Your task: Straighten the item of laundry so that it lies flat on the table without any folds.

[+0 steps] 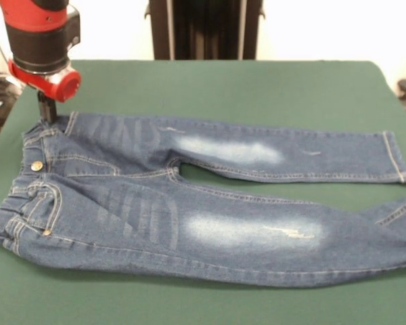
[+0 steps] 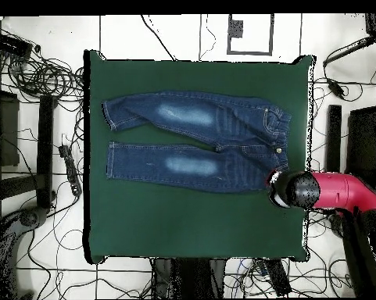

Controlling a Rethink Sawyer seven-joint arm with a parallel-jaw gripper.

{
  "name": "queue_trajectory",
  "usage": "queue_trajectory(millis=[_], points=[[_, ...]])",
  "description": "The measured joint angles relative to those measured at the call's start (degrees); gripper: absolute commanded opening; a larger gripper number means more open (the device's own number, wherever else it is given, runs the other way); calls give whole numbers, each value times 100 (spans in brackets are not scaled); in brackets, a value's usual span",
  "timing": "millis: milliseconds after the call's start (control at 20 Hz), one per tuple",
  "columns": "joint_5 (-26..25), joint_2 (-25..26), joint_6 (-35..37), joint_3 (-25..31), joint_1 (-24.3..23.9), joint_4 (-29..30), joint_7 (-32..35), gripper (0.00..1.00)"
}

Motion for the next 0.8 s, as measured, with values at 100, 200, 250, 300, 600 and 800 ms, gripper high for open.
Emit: queue_trajectory(millis=[100,200,250,300,600,800], points=[[0,1,0,-1,12,0,0,0],[1,6,0,0,26,-2,0,0],[6,9,0,-1,30,-2,0,0],[32,29,2,-1,34,-7,0,0],[195,74,198,-2,78,-86,0,0],[276,67,395,-2,132,-122,0,0]])
